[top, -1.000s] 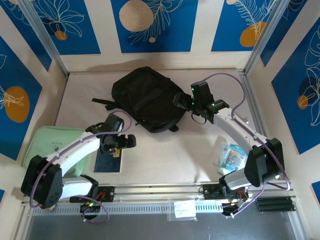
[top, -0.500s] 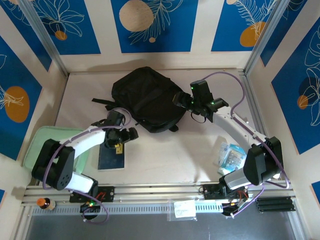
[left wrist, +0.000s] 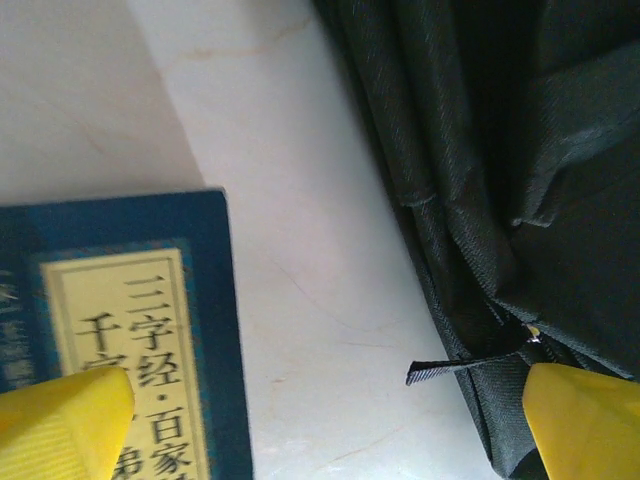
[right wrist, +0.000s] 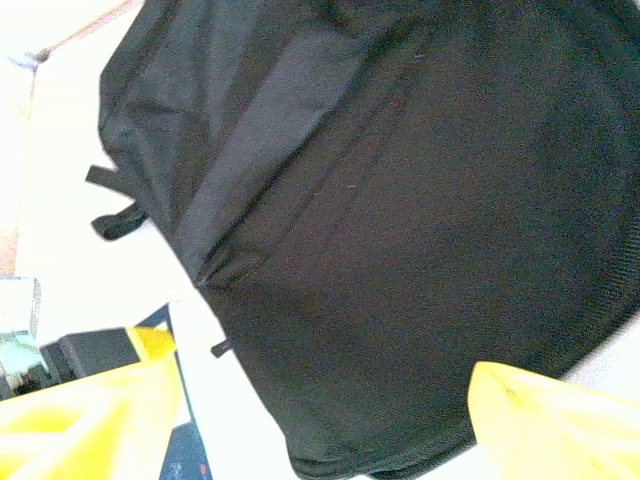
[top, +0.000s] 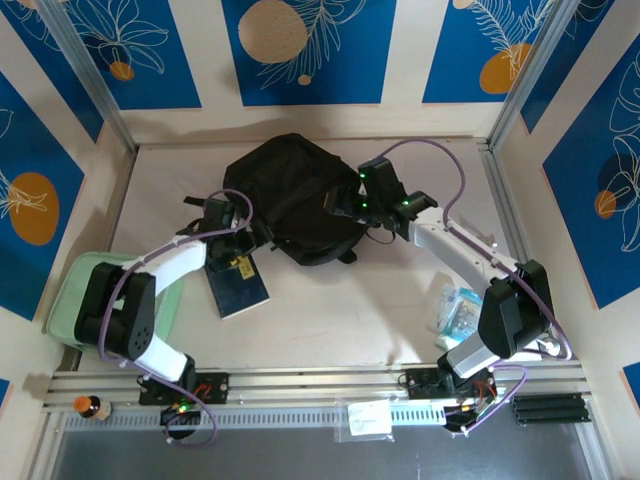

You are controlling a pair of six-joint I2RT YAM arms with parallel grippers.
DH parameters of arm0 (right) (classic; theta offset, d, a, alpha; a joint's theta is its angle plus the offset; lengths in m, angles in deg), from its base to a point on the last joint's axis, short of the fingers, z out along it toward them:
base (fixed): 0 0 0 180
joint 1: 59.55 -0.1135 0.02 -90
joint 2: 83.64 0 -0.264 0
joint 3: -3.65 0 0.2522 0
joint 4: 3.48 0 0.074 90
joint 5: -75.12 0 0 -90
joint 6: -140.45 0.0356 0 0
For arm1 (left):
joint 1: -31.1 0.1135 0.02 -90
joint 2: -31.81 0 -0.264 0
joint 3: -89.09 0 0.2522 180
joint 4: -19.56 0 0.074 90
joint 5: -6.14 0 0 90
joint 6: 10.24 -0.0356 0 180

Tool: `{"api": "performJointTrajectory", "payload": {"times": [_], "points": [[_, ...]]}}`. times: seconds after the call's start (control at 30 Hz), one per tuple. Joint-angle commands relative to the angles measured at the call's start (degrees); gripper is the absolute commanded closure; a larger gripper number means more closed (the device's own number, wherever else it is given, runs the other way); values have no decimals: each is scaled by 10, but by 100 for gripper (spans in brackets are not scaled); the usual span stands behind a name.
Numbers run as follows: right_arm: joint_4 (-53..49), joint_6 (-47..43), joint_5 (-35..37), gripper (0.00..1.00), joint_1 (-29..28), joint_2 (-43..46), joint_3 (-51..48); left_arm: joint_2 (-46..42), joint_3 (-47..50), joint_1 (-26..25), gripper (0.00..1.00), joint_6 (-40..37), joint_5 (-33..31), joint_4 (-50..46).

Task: Pack the student bag
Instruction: Move the book to the middle-left of the table, then pick up the book from the middle-left of the table.

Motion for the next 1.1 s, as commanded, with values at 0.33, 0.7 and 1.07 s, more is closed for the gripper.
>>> {"api": "performJointTrajectory", "payload": {"times": [0.33, 0.7, 1.07], "points": [[-74, -112, -46, 37, -172, -214, 197, -154, 57, 110, 0, -106, -25, -168], [-155, -126, -71, 53, -212, -393, 373, -144, 103, 126, 16, -100, -1, -153], [-191, -105, -80, 69, -216, -486, 446, -119, 117, 126, 35, -113, -5, -145]]}}
